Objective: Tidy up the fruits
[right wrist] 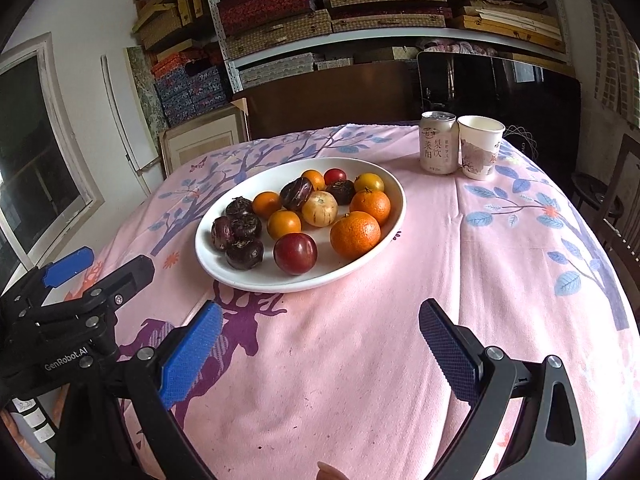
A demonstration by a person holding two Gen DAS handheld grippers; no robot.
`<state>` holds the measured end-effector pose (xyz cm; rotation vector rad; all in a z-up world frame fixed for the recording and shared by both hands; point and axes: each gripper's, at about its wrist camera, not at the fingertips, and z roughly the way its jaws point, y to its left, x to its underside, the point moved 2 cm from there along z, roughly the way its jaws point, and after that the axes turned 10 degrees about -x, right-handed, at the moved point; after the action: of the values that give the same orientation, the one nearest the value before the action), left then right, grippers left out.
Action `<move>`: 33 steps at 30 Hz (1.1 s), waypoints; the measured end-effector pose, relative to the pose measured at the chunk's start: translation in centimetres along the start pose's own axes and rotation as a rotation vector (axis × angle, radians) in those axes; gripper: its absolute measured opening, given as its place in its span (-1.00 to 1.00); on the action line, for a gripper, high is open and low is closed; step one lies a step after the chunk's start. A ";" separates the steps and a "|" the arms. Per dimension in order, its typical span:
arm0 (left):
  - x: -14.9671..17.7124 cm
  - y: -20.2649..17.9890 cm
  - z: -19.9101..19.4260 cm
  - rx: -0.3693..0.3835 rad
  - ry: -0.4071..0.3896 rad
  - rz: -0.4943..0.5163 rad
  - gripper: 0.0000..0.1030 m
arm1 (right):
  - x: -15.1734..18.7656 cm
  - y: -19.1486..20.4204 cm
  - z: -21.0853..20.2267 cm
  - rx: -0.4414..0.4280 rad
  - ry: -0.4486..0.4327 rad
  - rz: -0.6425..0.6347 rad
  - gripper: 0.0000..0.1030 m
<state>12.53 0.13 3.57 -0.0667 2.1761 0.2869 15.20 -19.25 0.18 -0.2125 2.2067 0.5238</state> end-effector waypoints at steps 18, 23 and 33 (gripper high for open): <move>0.1 0.0 0.1 -0.010 0.001 0.002 0.91 | 0.2 0.4 0.2 -0.003 0.008 -0.013 0.93; 0.2 0.0 0.2 -0.009 0.004 0.003 0.91 | 0.2 0.5 0.2 -0.002 0.008 -0.013 0.93; 0.1 0.0 0.2 -0.009 0.003 0.003 0.91 | 0.3 0.5 0.2 -0.003 0.009 -0.013 0.93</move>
<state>12.58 0.18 3.37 -0.0691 2.1785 0.2978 14.97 -18.71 0.05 -0.2305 2.2118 0.5200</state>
